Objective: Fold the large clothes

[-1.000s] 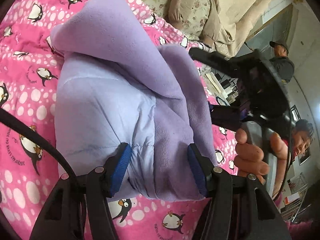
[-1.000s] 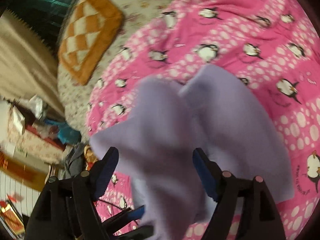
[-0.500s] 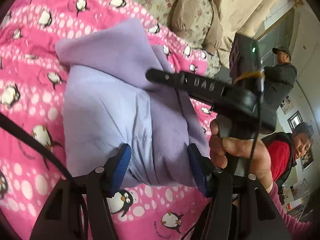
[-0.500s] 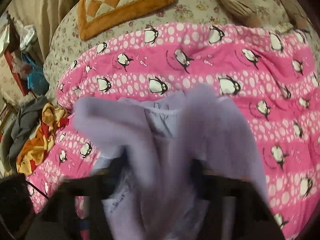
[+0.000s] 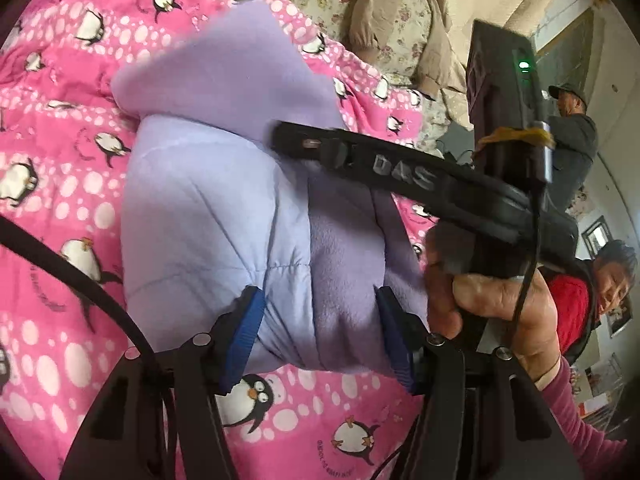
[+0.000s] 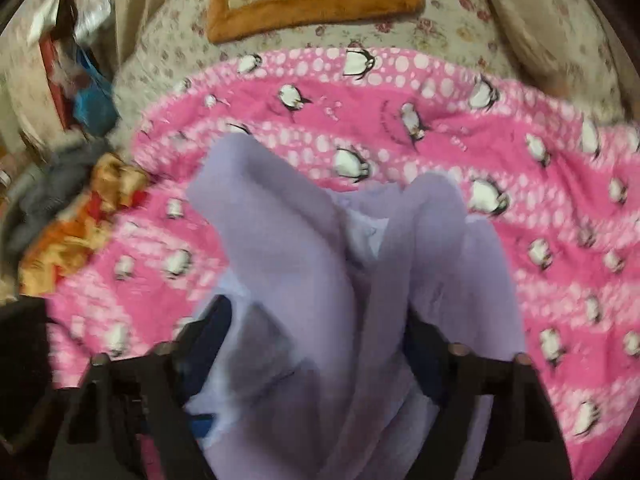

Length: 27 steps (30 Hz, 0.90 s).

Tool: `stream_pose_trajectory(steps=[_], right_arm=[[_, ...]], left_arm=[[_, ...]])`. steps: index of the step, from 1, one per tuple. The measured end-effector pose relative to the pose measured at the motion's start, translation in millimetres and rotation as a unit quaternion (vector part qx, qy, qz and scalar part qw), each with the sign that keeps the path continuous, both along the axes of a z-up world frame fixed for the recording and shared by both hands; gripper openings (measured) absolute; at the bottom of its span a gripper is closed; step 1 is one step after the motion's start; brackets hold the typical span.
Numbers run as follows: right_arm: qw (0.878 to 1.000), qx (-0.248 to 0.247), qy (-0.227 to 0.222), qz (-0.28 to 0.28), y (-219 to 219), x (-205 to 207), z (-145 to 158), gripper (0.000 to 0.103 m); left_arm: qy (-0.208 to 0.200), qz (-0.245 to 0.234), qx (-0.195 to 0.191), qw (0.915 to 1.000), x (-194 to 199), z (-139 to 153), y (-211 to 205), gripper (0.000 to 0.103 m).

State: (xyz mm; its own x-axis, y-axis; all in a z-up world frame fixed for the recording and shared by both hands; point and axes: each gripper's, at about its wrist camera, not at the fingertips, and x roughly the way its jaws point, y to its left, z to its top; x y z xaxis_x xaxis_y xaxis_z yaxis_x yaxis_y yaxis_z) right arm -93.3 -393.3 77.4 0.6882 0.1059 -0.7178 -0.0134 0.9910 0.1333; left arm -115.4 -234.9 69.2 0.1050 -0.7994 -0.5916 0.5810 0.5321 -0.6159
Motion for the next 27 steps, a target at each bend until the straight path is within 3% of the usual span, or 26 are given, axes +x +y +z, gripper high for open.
stream_pose_trajectory(steps=[1, 4, 6, 8, 11, 14, 15, 18, 21, 25, 27], right_arm=[[1.000, 0.007, 0.001, -0.008, -3.8, 1.7, 0.5, 0.025], [0.995, 0.090, -0.025, -0.022, -37.1, -2.8, 14.7, 0.018], [0.990, 0.122, -0.048, -0.048, -68.5, -8.3, 25.5, 0.017], [0.986, 0.144, -0.051, -0.072, -96.5, -9.5, 24.0, 0.017], [0.988, 0.096, -0.022, -0.117, -119.3, 0.8, -1.8, 0.017], [0.981, 0.131, 0.022, -0.143, -142.4, 6.9, -40.8, 0.018], [0.979, 0.141, 0.025, -0.147, -146.9, 7.1, -45.9, 0.021], [0.973, 0.160, 0.025, -0.166, -153.6, -2.3, -44.2, 0.049], [0.972, 0.178, 0.037, -0.146, -145.0, -16.3, -29.7, 0.053], [0.983, 0.141, 0.069, -0.097, -117.0, -36.1, -20.3, 0.081], [0.984, 0.128, 0.090, -0.081, -102.4, -40.5, -28.3, 0.081]], left_arm=[[-0.002, 0.003, 0.003, 1.0000, 0.7, 3.9, 1.9, 0.028], [-0.037, 0.015, -0.011, 0.9992, 0.6, 22.8, 9.5, 0.028], [-0.057, 0.020, -0.014, 0.9981, 1.7, 29.0, 8.6, 0.028], [-0.066, 0.016, 0.009, 0.9977, 4.4, 27.4, -2.7, 0.028], [-0.087, 0.005, 0.064, 0.9941, 2.7, 13.1, -27.1, 0.028], [-0.112, -0.006, 0.095, 0.9892, -6.2, -0.3, -41.1, 0.028], [-0.117, -0.007, 0.101, 0.9879, -7.8, -1.7, -43.2, 0.028], [-0.104, 0.000, 0.106, 0.9888, -2.9, -4.9, -42.2, 0.028], [-0.097, 0.007, 0.106, 0.9896, -2.8, -4.8, -38.2, 0.028], [-0.096, 0.014, 0.104, 0.9899, -2.2, -6.8, -36.1, 0.028], [-0.097, 0.017, 0.108, 0.9892, -3.4, -6.8, -37.1, 0.028]])
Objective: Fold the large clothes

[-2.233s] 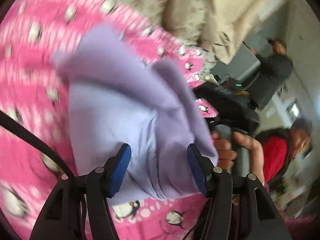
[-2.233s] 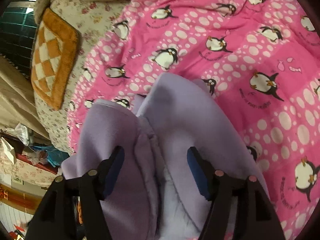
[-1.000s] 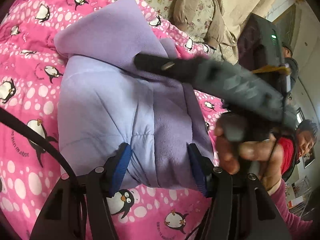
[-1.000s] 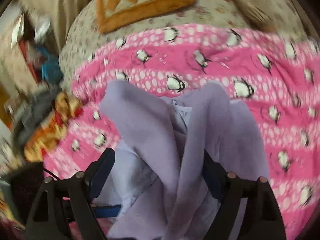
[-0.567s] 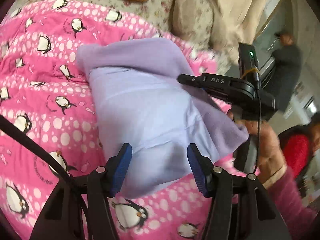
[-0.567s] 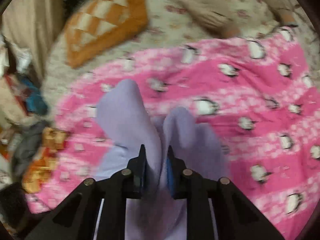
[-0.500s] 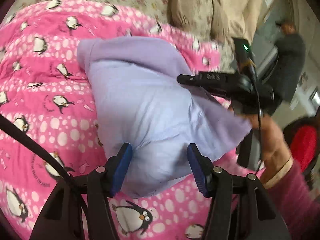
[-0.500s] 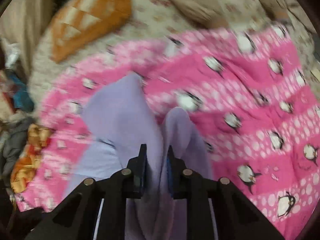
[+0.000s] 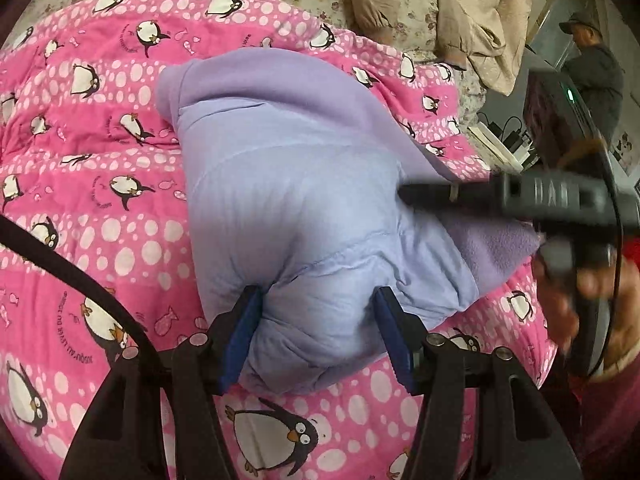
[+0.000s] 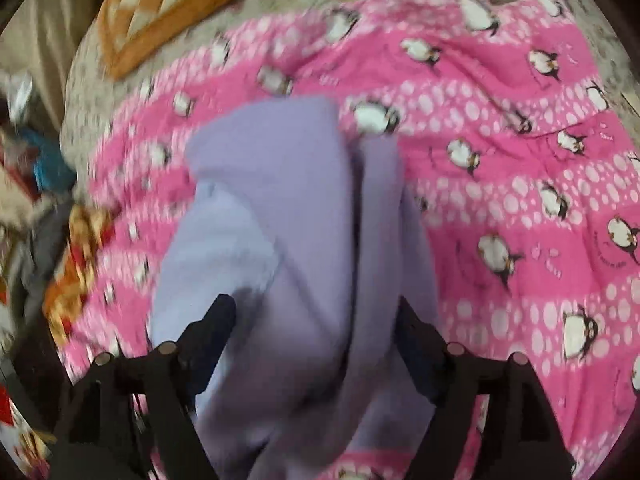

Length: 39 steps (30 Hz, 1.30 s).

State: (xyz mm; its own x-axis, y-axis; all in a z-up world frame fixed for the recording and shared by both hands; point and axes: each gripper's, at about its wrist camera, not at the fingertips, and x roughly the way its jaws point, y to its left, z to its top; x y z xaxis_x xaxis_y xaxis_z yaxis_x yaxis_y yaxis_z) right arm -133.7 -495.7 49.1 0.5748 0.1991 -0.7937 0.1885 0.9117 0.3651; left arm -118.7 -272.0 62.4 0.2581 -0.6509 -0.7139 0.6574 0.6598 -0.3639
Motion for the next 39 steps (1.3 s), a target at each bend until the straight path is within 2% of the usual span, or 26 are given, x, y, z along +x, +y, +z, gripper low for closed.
stream_pose_trajectory(steps=[3, 4, 6, 8, 10, 12, 13, 14, 16, 17, 19, 22, 25, 27, 29, 31, 33, 35, 37, 39], right_arm=[[1.000, -0.008, -0.001, 0.026, 14.0, -8.9, -12.2, 0.034], [0.999, -0.024, -0.009, 0.028, 16.0, -13.2, -10.9, 0.028], [0.998, -0.037, -0.023, 0.036, 16.1, -25.1, -2.4, 0.025], [0.998, -0.050, -0.031, 0.034, 8.9, -36.5, 4.2, 0.024], [0.998, -0.047, -0.032, 0.024, -4.3, -45.7, 4.0, 0.024], [0.999, -0.037, -0.020, 0.007, -20.4, -46.1, -11.0, 0.024], [0.999, -0.034, -0.013, -0.003, -27.7, -44.2, -22.9, 0.026], [0.999, -0.030, -0.012, -0.012, -32.4, -43.3, -29.6, 0.030], [0.999, -0.002, -0.019, -0.036, -46.0, -44.5, -35.4, 0.057], [0.999, 0.008, -0.017, -0.050, -53.2, -47.5, -33.5, 0.060], [0.998, 0.013, -0.026, -0.058, -59.4, -53.8, -21.6, 0.060], [0.995, -0.058, -0.052, -0.066, -48.6, -52.5, 10.1, 0.060], [0.984, -0.145, -0.062, -0.079, -36.9, -35.6, 40.5, 0.060], [0.985, -0.145, -0.072, -0.064, -33.3, -18.2, 47.5, 0.058], [0.991, -0.121, -0.055, -0.028, -28.2, 8.8, 38.2, 0.052], [0.992, -0.121, -0.018, -0.012, -25.6, 38.4, 15.2, 0.046], [0.992, -0.124, 0.008, -0.019, -30.3, 57.8, -9.3, 0.046], [0.994, -0.100, 0.012, -0.039, -42.8, 70.2, -31.2, 0.046], [0.995, -0.088, 0.010, -0.046, -47.1, 72.6, -39.3, 0.048], [0.995, -0.089, 0.012, -0.043, -47.9, 69.3, -34.5, 0.048]], left_arm=[[0.001, 0.006, 0.014, 0.9999, 1.1, 5.3, -1.3, 0.028], [0.004, 0.006, 0.013, 0.9999, 1.6, 10.8, -0.7, 0.028], [0.000, 0.011, -0.005, 0.9999, 5.7, 25.7, 1.5, 0.028], [-0.008, 0.024, -0.011, 0.9996, 13.0, 33.6, -1.2, 0.028], [-0.002, 0.035, 0.000, 0.9994, 25.1, 30.7, -13.3, 0.028], [0.030, 0.029, 0.027, 0.9987, 36.1, 10.0, -33.3, 0.029], [0.029, 0.035, 0.030, 0.9985, 36.2, 5.5, -36.1, 0.032], [0.017, 0.044, 0.035, 0.9983, 33.8, 3.0, -38.5, 0.037], [0.002, 0.043, 0.042, 0.9982, 29.1, 2.5, -41.7, 0.039], [-0.003, 0.042, 0.043, 0.9982, 27.7, 3.1, -42.0, 0.039], [-0.004, 0.044, 0.045, 0.9980, 27.7, 2.4, -41.7, 0.039], [0.003, 0.046, 0.045, 0.9979, 29.3, 2.4, -39.9, 0.039], [0.007, 0.048, 0.042, 0.9979, 30.4, 0.9, -38.0, 0.039], [0.010, 0.049, 0.040, 0.9979, 31.0, -0.2, -37.8, 0.041], [0.014, 0.050, 0.038, 0.9979, 32.3, -2.0, -37.3, 0.042], [0.021, 0.049, 0.034, 0.9980, 34.0, -4.6, -36.8, 0.044], [0.027, 0.048, 0.031, 0.9980, 35.0, -8.0, -36.8, 0.047], [0.030, 0.050, 0.029, 0.9979, 35.3, -10.3, -37.9, 0.047], [0.028, 0.051, 0.036, 0.9976, 34.4, -10.6, -40.3, 0.047], [0.026, 0.051, 0.043, 0.9974, 33.2, -10.4, -41.8, 0.048]])
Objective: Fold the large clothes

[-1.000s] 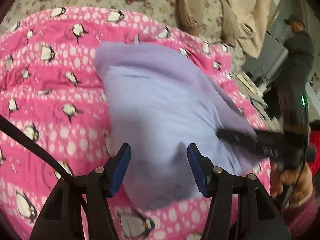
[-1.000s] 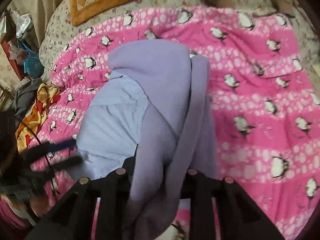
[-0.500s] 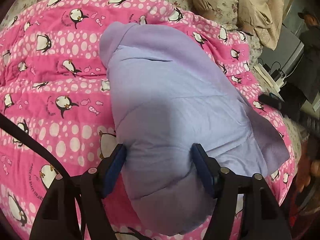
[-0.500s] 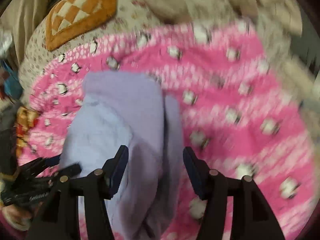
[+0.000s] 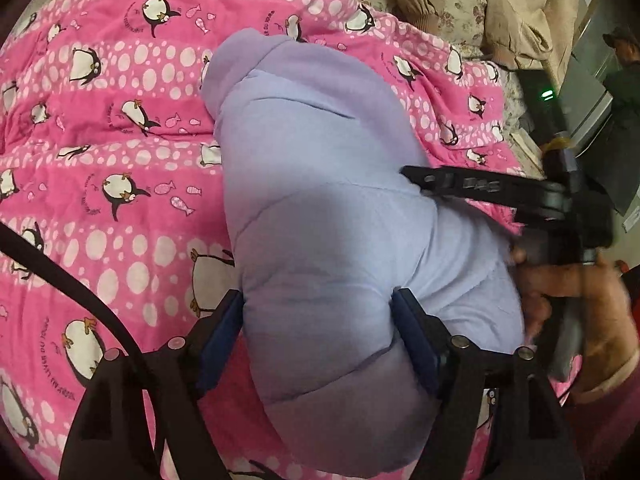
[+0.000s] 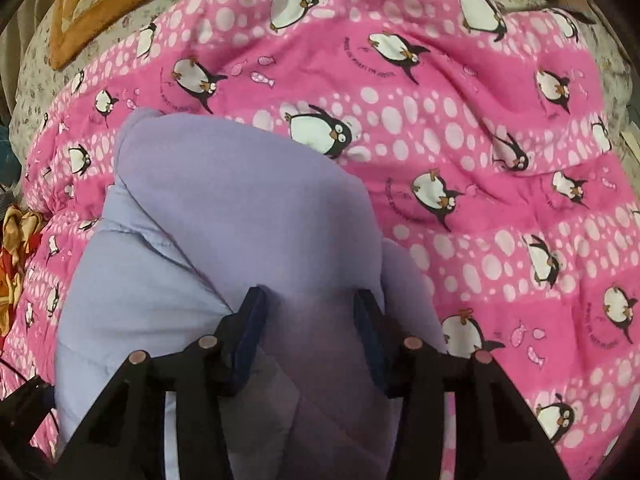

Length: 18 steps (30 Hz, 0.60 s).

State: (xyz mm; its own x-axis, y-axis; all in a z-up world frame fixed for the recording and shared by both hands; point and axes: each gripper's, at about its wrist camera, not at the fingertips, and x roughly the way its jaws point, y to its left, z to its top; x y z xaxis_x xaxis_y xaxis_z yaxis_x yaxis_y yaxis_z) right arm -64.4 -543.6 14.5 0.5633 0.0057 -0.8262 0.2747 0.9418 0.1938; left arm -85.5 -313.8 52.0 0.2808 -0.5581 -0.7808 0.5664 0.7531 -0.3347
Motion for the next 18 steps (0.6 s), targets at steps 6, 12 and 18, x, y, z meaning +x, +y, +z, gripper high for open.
stream_pose_trajectory(steps=[6, 12, 18], right_arm=[[1.000, -0.017, 0.005, 0.024, 7.9, -44.2, 39.1, 0.050], [0.992, -0.093, 0.047, 0.076, 27.8, -79.3, 27.7, 0.050], [0.997, -0.022, 0.040, 0.058, 13.6, -82.6, 3.3, 0.057]], left_arm=[[0.003, 0.005, 0.003, 1.0000, -1.8, -1.5, 2.7, 0.048], [-0.004, 0.005, 0.012, 0.9999, -5.3, -2.9, -1.5, 0.048], [0.002, 0.008, 0.017, 0.9998, -10.9, -5.6, 0.9, 0.048]])
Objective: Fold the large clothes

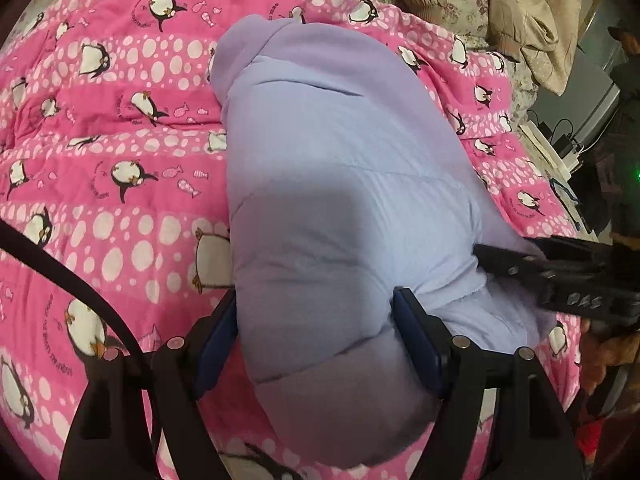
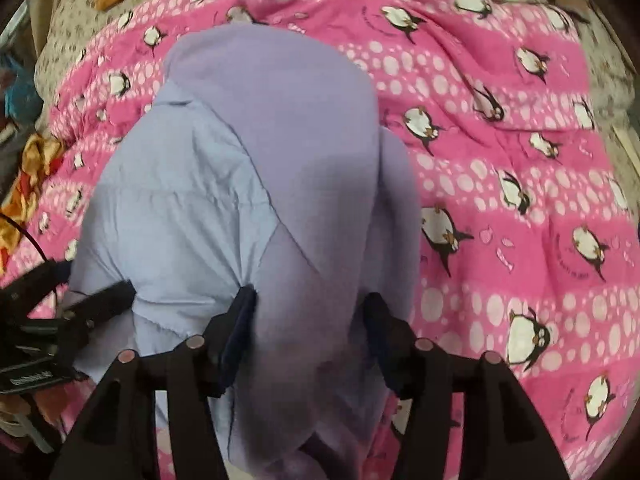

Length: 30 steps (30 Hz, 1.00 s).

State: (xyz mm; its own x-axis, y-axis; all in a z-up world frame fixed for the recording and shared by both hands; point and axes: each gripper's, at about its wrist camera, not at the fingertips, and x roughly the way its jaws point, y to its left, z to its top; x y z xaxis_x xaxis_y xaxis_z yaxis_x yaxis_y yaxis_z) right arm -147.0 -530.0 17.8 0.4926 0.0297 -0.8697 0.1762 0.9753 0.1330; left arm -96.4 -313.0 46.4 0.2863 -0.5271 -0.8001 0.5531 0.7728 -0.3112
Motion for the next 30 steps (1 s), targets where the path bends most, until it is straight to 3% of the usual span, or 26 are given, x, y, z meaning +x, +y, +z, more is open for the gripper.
stream_pose_trajectory(steps=[6, 10, 15, 19, 30], right_arm=[[1.000, 0.010, -0.022, -0.005, -6.5, -37.4, 19.9, 0.058], [1.000, 0.008, 0.012, -0.006, -4.8, -39.7, -12.3, 0.058], [0.999, 0.036, -0.025, -0.032, -15.9, -52.7, 4.2, 0.060], [0.998, 0.001, -0.045, -0.041, -13.5, -52.9, 22.5, 0.070], [0.997, -0.074, -0.023, -0.024, 8.5, -9.4, 13.3, 0.070]], left_arm=[[-0.006, -0.005, 0.000, 1.0000, -11.4, -0.5, 4.7, 0.048], [-0.005, -0.005, 0.007, 1.0000, -13.2, -2.2, 2.6, 0.048], [0.003, -0.003, 0.002, 1.0000, -10.3, -2.3, 4.8, 0.048], [-0.002, 0.002, 0.005, 1.0000, -12.4, -2.8, 2.0, 0.049], [0.002, -0.004, 0.007, 1.0000, -9.7, -3.9, 0.5, 0.050]])
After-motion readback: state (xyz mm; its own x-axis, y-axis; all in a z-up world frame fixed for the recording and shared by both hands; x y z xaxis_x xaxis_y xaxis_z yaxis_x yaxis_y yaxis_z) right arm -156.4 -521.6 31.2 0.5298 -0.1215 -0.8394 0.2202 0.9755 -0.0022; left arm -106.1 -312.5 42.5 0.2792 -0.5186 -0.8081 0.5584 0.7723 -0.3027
